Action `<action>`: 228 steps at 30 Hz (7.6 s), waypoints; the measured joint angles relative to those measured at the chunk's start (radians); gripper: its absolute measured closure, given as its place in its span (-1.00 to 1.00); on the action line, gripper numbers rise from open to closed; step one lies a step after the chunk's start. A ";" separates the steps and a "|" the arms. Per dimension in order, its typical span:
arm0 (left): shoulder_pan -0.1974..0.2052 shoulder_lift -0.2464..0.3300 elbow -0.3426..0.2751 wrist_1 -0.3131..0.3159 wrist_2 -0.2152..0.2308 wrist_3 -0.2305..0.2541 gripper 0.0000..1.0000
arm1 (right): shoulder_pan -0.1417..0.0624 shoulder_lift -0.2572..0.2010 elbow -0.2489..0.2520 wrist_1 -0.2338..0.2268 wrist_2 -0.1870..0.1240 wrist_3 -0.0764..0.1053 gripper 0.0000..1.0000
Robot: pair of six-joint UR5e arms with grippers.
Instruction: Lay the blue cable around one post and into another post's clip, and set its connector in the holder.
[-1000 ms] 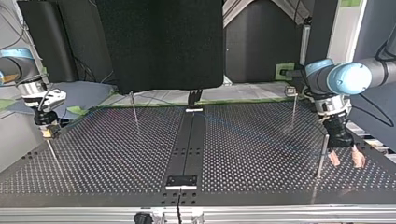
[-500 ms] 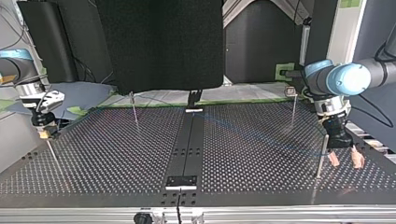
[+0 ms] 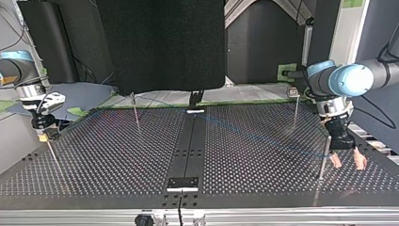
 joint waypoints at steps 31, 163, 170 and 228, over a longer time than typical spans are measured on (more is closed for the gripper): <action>0.004 0.007 0.000 -0.047 0.016 -0.091 -1.00 | 0.007 0.000 0.000 0.004 0.002 -0.001 -0.78; -0.338 0.357 0.096 -0.865 -0.231 0.667 -1.00 | 0.004 0.000 0.000 0.023 0.001 -0.003 -0.78; -0.324 0.350 0.069 -0.920 -0.179 0.725 -1.00 | 0.002 0.000 0.000 0.021 0.001 -0.002 -0.78; -0.154 0.382 -0.012 -0.842 -0.176 0.927 -1.00 | -0.002 0.000 0.000 0.021 -0.001 -0.006 -0.78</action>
